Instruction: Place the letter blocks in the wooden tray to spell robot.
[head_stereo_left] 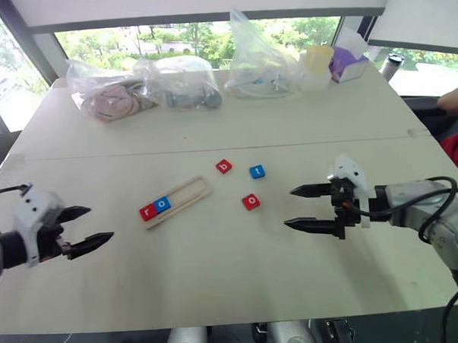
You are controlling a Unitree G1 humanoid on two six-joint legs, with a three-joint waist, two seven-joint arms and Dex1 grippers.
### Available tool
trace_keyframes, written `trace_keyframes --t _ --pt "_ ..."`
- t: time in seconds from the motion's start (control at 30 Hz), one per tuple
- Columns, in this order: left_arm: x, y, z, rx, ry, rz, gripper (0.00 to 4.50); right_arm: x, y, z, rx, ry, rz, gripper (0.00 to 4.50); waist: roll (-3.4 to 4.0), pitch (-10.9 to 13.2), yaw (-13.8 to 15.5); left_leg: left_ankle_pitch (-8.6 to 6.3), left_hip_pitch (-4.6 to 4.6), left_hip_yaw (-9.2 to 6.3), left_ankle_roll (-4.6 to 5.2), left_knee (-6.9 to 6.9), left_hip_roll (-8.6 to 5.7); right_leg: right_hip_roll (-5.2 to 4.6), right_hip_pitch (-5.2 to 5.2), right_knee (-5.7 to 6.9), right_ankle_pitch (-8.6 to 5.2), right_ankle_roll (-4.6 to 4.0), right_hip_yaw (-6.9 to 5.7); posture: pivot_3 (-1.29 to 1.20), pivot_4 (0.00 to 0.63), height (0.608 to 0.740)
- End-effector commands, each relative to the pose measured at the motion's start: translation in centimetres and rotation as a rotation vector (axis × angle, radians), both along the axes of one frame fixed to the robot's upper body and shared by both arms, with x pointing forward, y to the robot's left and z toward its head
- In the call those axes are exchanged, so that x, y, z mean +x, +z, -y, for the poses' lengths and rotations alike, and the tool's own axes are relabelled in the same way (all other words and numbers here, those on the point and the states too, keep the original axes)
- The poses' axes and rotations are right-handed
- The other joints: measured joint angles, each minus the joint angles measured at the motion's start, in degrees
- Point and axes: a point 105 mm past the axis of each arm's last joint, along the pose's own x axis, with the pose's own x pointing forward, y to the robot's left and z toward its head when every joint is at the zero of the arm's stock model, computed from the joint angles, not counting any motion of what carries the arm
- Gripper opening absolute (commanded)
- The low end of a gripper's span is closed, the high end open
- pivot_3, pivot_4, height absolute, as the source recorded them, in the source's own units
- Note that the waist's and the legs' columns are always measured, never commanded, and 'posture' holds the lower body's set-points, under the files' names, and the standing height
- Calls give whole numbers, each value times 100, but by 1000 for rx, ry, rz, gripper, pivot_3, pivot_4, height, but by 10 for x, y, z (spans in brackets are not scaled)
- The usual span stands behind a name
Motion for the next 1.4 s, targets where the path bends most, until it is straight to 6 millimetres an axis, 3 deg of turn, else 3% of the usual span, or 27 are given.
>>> trace_keyframes --t 0.03,0.4,0.7,0.8,0.83,0.87,1.1,1.23,1.4 --pt "14 -9 10 10 -71 0 4500 -3 9 -16 40 32 44 4467 -2 -1 -6 0 0 0 0 0 0 1 0 0 1 0 0 0 150 740" --pt "49 -42 39 62 -203 19 4500 -10 1 -25 61 -19 43 4467 -3 -3 -6 1 1 2 1 1 -1 2 0 6 18 25 4 0 150 740" --pt "45 -77 51 107 -244 -27 4500 -9 0 -25 75 -55 49 4467 33 -28 30 1 10 4 1 6 -7 -5 11 9 19 29 7 0 150 740" --pt "40 -80 53 71 -246 -48 3680 -8 -1 -25 73 -63 48 4500 49 -43 66 1 12 4 2 11 -8 -5 16 9 20 32 8 0 150 740" --pt "39 -80 53 68 -246 -51 3254 -8 -1 -24 73 -64 48 4500 51 -46 75 1 13 5 2 12 -8 -5 16 9 19 29 9 0 150 740" --pt "39 -80 52 71 -244 -51 3124 -7 -1 -24 71 -66 47 4500 49 -48 76 1 14 6 2 12 -8 -4 16 9 17 27 10 0 150 740" --pt "33 -69 62 61 -291 -47 3123 -3 -2 -21 82 -98 49 4500 51 -54 69 1 14 7 2 11 -6 -1 16 9 20 31 10 0 150 740" --pt "29 -26 94 97 -569 35 3123 -3 -5 -22 91 -115 41 4500 39 -46 118 1 10 6 2 11 -7 0 14 8 17 26 10 0 150 740" --pt "23 -23 108 180 -806 -9 3123 1 -8 -19 95 -145 45 4500 37 -47 111 1 2 15 2 16 -7 0 11 5 13 19 14 0 150 740"
